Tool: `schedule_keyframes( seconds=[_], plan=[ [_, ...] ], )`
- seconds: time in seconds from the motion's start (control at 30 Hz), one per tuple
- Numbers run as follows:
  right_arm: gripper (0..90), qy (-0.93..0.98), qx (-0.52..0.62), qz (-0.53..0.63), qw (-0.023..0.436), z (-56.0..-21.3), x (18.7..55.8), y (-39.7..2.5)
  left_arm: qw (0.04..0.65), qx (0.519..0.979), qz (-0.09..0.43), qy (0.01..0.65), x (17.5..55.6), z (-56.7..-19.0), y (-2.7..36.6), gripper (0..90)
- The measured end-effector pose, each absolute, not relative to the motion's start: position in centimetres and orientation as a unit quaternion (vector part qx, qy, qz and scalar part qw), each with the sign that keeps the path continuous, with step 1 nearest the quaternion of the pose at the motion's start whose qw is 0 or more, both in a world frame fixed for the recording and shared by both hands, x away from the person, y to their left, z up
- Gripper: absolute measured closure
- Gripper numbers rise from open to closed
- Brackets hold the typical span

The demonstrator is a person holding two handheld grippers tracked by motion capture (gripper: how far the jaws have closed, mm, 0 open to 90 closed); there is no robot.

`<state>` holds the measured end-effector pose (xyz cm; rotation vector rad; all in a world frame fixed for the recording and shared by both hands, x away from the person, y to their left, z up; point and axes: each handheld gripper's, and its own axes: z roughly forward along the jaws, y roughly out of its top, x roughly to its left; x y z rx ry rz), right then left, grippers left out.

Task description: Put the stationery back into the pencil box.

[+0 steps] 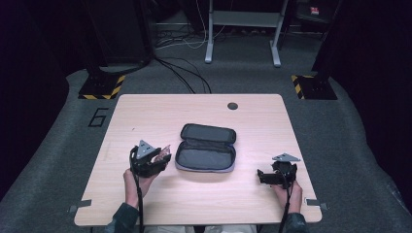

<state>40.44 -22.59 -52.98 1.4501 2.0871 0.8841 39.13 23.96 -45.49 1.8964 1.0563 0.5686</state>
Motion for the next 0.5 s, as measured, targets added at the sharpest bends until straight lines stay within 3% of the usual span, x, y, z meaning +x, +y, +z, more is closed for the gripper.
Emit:
schedule_keyframes(
  seconds=[0.5],
  plan=[
    [0.7,0.757,0.524,0.321,0.223,-53.0,40.5,-22.6,0.425,0.789,0.217,0.387,41.1,-45.1,20.9,49.9]
  ],
)
